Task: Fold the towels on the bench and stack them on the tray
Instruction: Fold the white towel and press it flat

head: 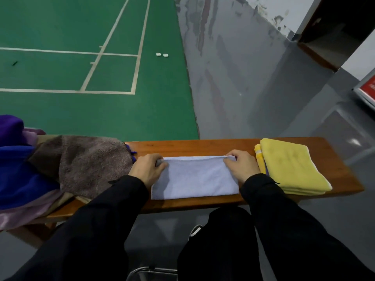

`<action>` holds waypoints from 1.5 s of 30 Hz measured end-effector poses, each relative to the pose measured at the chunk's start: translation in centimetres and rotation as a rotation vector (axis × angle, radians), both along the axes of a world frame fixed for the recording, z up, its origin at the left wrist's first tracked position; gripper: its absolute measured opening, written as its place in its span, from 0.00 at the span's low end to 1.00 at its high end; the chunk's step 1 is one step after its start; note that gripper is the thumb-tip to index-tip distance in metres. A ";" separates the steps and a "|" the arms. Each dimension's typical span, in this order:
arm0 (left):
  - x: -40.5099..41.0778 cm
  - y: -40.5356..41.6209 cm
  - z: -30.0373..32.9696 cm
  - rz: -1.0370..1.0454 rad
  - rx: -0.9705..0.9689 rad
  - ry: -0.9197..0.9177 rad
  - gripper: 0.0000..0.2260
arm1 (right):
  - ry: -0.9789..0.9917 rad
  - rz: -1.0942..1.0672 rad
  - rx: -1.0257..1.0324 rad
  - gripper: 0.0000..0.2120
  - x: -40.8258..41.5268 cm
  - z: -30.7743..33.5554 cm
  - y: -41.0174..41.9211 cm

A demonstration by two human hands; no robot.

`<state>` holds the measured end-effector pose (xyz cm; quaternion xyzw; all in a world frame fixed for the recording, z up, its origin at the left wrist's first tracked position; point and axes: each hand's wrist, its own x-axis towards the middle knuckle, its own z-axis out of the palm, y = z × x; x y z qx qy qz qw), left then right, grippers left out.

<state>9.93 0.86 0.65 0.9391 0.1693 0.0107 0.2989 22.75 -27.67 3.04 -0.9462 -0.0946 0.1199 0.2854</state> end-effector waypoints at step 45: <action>-2.7 -5.2 -6.1 -0.219 0.468 0.173 0.35 | -0.258 0.567 -0.502 0.34 -3.7 -7.6 2.9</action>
